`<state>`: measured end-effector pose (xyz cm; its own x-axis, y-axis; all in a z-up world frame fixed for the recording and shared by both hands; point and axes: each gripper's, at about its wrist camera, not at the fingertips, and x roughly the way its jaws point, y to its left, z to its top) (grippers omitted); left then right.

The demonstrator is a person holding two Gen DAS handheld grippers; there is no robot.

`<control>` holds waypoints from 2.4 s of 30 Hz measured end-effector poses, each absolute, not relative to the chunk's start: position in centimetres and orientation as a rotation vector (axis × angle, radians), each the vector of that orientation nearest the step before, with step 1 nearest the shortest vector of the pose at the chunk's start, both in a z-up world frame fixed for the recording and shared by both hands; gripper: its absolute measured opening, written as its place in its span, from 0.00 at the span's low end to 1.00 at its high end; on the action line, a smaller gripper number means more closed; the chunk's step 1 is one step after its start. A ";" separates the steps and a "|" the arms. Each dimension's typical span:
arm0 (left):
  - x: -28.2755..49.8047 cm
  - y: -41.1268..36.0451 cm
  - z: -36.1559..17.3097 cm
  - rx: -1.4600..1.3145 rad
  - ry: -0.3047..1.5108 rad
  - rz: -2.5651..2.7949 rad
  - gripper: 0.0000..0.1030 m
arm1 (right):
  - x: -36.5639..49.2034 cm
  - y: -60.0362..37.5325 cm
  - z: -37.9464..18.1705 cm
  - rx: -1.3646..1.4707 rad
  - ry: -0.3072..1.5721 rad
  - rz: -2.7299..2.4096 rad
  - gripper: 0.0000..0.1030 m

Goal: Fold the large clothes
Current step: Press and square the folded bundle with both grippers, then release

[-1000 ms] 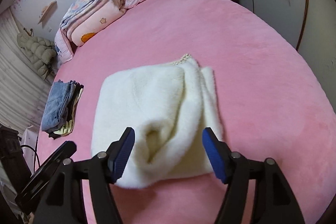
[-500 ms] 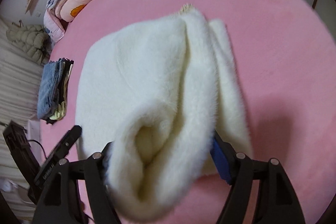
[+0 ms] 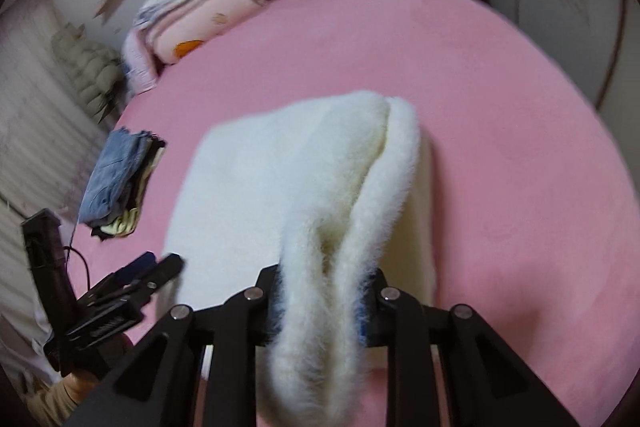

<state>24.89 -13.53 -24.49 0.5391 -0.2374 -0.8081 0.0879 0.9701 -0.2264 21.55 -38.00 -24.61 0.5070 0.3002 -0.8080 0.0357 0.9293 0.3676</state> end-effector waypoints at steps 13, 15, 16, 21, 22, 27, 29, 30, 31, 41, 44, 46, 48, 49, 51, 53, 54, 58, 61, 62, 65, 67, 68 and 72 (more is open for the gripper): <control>25.6 -13.9 -27.2 -0.134 1.037 -0.178 0.97 | 19.2 -38.9 -27.3 0.302 1.086 0.062 0.52; 25.1 -13.4 -26.1 -0.137 1.011 -0.165 0.97 | 18.7 -38.6 -25.8 0.261 1.051 0.030 0.52; 24.7 -13.1 -25.5 -0.141 0.995 -0.157 0.97 | 18.4 -38.1 -24.8 0.227 1.016 0.010 0.52; 22.4 -11.2 -22.2 -0.194 0.918 -0.128 0.96 | 17.1 -36.0 -21.4 0.159 0.882 0.049 0.43; 22.1 -10.9 -21.8 -0.205 0.916 -0.129 0.94 | 17.3 -35.2 -21.3 0.167 0.881 0.093 0.36; 21.5 -10.7 -21.5 -0.247 0.948 -0.182 0.67 | 18.4 -31.7 -22.8 0.143 0.926 0.231 0.05; 21.4 -11.4 -21.7 -0.268 0.963 -0.218 0.58 | 18.7 -30.3 -23.3 0.119 0.929 0.247 0.05; 21.4 -11.9 -21.8 -0.274 0.973 -0.249 0.54 | 18.9 -30.0 -23.7 0.103 0.937 0.245 0.05; 21.2 -12.4 -22.0 -0.274 0.977 -0.265 0.52 | 18.9 -29.6 -24.0 0.089 0.948 0.237 0.05; 21.0 -15.8 -24.9 -0.154 1.018 -0.336 0.43 | 18.2 -33.4 -27.2 -0.025 0.998 0.056 0.00; 20.7 -16.4 -25.7 -0.102 1.026 -0.341 0.43 | 18.2 -35.0 -28.6 -0.022 1.014 0.017 0.00; 20.8 -16.6 -25.9 -0.081 1.021 -0.331 0.43 | 18.4 -35.8 -29.7 -0.023 1.034 -0.042 0.00; 20.5 -16.4 -26.3 -0.092 1.015 -0.335 0.43 | 18.8 -36.7 -30.7 0.002 1.067 -0.078 0.00; 20.4 -16.3 -26.3 -0.097 1.012 -0.333 0.43 | 18.9 -37.3 -30.9 0.053 1.071 -0.082 0.00; 20.2 -16.3 -26.4 -0.094 1.002 -0.326 0.43 | 18.8 -37.6 -30.8 0.043 1.074 -0.100 0.00; 20.0 -16.4 -26.4 -0.088 1.000 -0.329 0.43 | 18.7 -37.6 -30.9 0.037 1.092 -0.105 0.00; 20.0 -16.4 -26.3 -0.086 0.998 -0.328 0.44 | 18.6 -37.7 -30.9 0.053 1.097 -0.105 0.00; 20.1 -16.8 -25.6 -0.089 0.994 -0.332 0.48 | 18.1 -38.1 -30.0 0.097 1.081 -0.099 0.00; 20.6 -16.4 -24.7 -0.120 1.016 -0.341 0.48 | 17.8 -38.0 -28.7 0.109 1.063 -0.085 0.00; 20.9 -16.2 -24.4 -0.130 1.026 -0.340 0.48 | 17.8 -37.9 -28.1 0.108 1.059 -0.079 0.00; 21.4 -15.1 -22.0 -0.150 1.013 -0.316 0.57 | 17.6 -37.7 -25.7 0.088 1.031 -0.063 0.03; 21.6 -14.4 -20.2 -0.146 0.985 -0.295 0.81 | 17.9 -37.5 -23.7 0.087 1.006 -0.043 0.03; 21.7 -13.8 -18.9 -0.143 0.960 -0.277 0.85 | 18.1 -37.6 -22.4 0.094 0.991 -0.025 0.03; 22.1 -11.7 -14.2 -0.168 0.883 -0.235 0.90 | 19.0 -37.7 -17.8 0.096 0.936 0.016 0.17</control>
